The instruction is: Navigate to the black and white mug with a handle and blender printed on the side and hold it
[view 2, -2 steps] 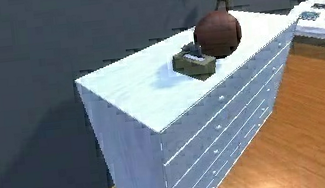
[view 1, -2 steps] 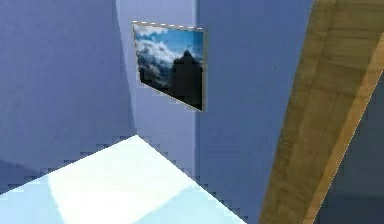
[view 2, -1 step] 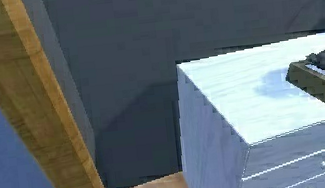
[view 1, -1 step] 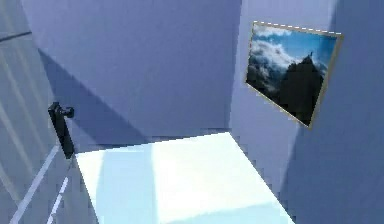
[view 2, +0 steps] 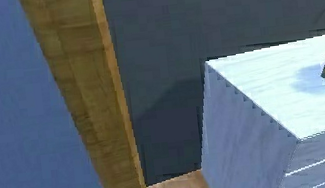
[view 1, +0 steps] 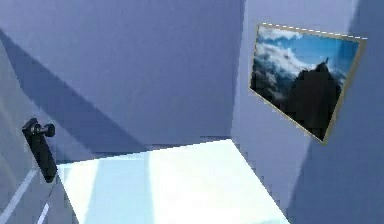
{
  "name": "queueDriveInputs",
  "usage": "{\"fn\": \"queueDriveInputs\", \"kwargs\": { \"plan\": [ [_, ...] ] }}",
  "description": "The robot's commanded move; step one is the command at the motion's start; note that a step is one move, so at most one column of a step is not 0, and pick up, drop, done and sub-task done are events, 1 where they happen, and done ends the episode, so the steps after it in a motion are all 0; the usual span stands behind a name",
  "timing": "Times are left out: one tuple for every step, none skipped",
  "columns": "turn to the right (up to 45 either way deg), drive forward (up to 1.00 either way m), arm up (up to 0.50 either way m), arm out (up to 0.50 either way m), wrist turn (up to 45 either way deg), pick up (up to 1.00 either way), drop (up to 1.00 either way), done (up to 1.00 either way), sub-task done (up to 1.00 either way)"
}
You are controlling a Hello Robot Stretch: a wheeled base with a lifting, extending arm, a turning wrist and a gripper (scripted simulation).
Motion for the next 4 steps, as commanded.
{"fn": "queueDriveInputs", "kwargs": {
  "plan": [
    [-15.0,0.0,0.0,0.0,0.0,0.0,0.0,0.0,0.0],
    [0.0,1.0,0.0,0.0,0.0,0.0,0.0,0.0,0.0],
    [-36.0,0.0,0.0,0.0,0.0,0.0,0.0,0.0,0.0],
    [0.0,0.3,0.0,0.0,0.0,0.0,0.0,0.0,0.0]
  ]
}}
